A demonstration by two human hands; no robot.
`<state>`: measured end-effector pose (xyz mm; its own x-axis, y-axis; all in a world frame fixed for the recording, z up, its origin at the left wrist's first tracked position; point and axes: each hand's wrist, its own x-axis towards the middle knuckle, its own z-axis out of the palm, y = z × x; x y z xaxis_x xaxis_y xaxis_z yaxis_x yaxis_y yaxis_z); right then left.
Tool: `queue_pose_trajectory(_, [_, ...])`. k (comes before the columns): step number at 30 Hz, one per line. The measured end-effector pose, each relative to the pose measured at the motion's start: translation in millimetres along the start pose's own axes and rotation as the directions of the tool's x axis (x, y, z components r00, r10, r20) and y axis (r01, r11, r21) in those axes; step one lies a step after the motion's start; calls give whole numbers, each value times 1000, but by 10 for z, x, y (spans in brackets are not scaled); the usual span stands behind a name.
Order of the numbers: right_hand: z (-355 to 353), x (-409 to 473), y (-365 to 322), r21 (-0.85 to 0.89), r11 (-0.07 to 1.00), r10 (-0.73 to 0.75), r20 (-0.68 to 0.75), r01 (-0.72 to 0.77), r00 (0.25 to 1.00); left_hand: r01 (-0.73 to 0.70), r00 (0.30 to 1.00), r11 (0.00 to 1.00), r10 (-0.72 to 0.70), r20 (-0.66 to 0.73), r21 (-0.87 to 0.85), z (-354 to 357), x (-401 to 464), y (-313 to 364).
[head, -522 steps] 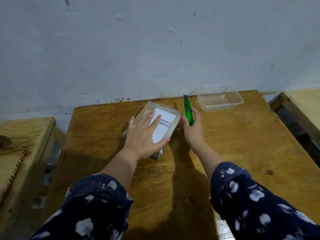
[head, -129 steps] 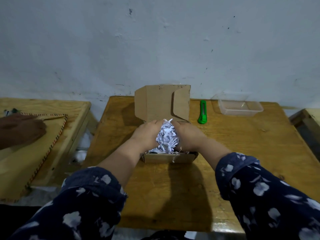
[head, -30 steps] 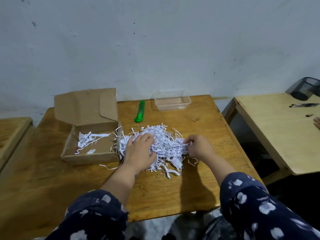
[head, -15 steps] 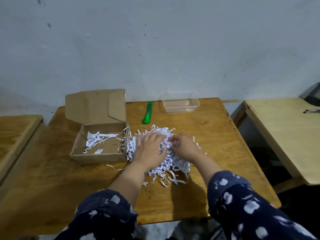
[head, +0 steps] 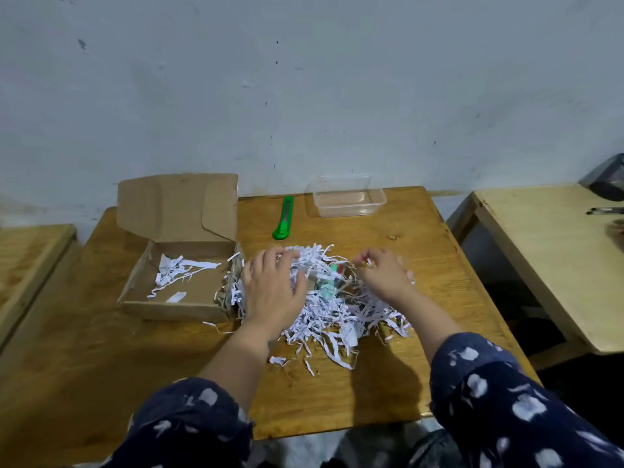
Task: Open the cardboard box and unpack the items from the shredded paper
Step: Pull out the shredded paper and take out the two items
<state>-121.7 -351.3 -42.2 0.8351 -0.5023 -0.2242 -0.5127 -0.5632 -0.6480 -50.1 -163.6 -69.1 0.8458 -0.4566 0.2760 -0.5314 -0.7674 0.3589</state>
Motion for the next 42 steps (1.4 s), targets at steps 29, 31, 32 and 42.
queue_pose_trajectory(29, [-104, 384, -499, 454, 887, 103, -8, -89, 995, 119, 937, 989, -81, 339, -93, 102, 5, 106])
queue_pose_trajectory(31, [-177, 328, -535, 476, 878, 57, -6, -47, 998, 151, 966, 975, -111, 232, -162, 18, 53, 152])
queue_pose_trajectory(32, [-200, 300, -556, 487, 873, 38, -12, -27, 999, 134, 981, 977, -107, 159, -164, -13, 94, 179])
queue_pose_trajectory(42, [-43, 42, -659, 537, 844, -100, 128, 15, 987, 309, 948, 887, -257, 188, -343, -89, 396, 340])
